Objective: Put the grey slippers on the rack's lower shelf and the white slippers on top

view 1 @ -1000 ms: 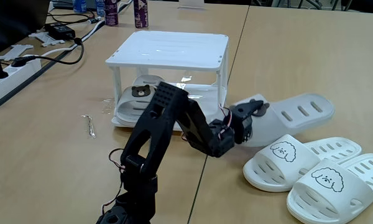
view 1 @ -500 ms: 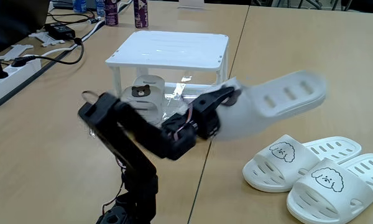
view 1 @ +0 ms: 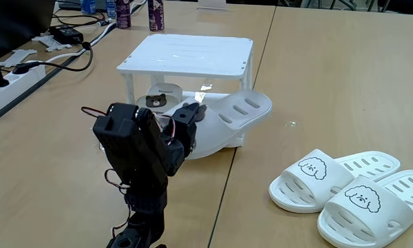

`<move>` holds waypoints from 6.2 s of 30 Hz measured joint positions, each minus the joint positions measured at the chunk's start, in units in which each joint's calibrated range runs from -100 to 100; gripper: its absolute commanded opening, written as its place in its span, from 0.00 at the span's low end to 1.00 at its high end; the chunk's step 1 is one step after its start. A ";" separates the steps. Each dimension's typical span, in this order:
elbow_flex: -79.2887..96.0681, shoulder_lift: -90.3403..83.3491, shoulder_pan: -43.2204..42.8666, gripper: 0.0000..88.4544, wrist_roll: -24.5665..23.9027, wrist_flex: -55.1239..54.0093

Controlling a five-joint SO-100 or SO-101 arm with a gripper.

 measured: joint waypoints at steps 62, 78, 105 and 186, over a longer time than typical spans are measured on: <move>-70.53 52.21 -2.25 0.31 0.00 16.57; -35.67 31.59 1.87 0.31 0.00 4.89; -2.34 38.93 26.89 0.21 0.00 -28.07; -151.39 39.51 -16.70 0.01 0.00 93.05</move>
